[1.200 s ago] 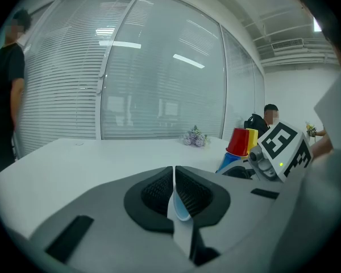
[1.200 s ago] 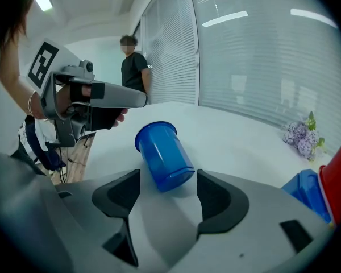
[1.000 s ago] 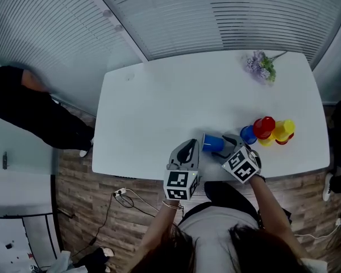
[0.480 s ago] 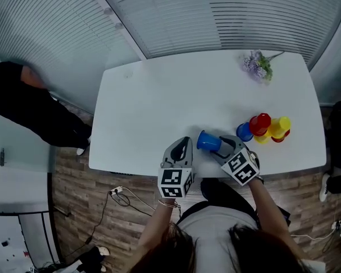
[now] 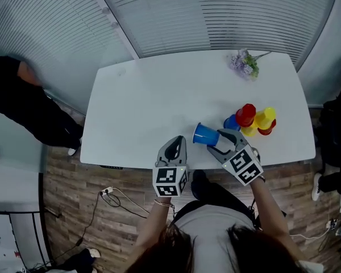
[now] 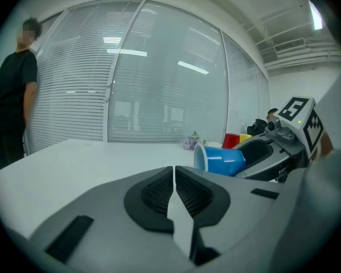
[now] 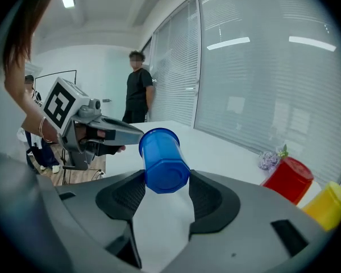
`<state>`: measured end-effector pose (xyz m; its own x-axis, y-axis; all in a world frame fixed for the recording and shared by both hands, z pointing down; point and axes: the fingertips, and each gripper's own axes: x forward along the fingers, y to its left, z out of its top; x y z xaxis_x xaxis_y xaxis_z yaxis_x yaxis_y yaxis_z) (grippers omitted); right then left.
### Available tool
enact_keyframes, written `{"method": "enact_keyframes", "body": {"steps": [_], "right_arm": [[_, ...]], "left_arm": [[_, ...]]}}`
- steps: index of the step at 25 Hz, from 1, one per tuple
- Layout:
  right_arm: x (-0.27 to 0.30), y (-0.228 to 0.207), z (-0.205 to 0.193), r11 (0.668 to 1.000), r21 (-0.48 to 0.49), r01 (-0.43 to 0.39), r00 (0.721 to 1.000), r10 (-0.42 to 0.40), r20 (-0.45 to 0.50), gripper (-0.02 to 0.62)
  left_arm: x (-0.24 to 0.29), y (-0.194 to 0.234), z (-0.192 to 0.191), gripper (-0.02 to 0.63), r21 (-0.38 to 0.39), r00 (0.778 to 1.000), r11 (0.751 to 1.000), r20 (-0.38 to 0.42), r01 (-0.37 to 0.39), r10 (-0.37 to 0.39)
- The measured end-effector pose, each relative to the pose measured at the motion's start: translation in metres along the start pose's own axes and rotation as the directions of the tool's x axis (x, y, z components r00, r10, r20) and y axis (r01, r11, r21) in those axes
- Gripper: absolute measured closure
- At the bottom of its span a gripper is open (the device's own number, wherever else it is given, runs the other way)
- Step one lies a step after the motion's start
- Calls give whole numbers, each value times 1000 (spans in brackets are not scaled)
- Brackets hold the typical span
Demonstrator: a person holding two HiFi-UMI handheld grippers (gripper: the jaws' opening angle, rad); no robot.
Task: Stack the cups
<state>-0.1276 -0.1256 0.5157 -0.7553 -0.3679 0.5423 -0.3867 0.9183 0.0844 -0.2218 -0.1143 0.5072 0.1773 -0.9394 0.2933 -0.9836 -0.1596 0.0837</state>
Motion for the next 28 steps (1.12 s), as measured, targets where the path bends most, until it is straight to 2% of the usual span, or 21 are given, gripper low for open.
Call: {"method": "enact_keyframes", "body": {"steps": [9,17,28], "right_arm": [[-62,-13,19,991,-108,83,996,-80,31,330],[-112,-44,36,967,-190,169,985,-162,50,330],[-164,-80,47,908,-365,208,969,-242,-49,328]], "left_arm": [[-13,-24,9,580,-20,1000,1000,26,10,-10],[-16,-52,30,586,17,997,999,65,51,-52],[-13,-80,50,586,31,985,993,122,116,-119]]}}
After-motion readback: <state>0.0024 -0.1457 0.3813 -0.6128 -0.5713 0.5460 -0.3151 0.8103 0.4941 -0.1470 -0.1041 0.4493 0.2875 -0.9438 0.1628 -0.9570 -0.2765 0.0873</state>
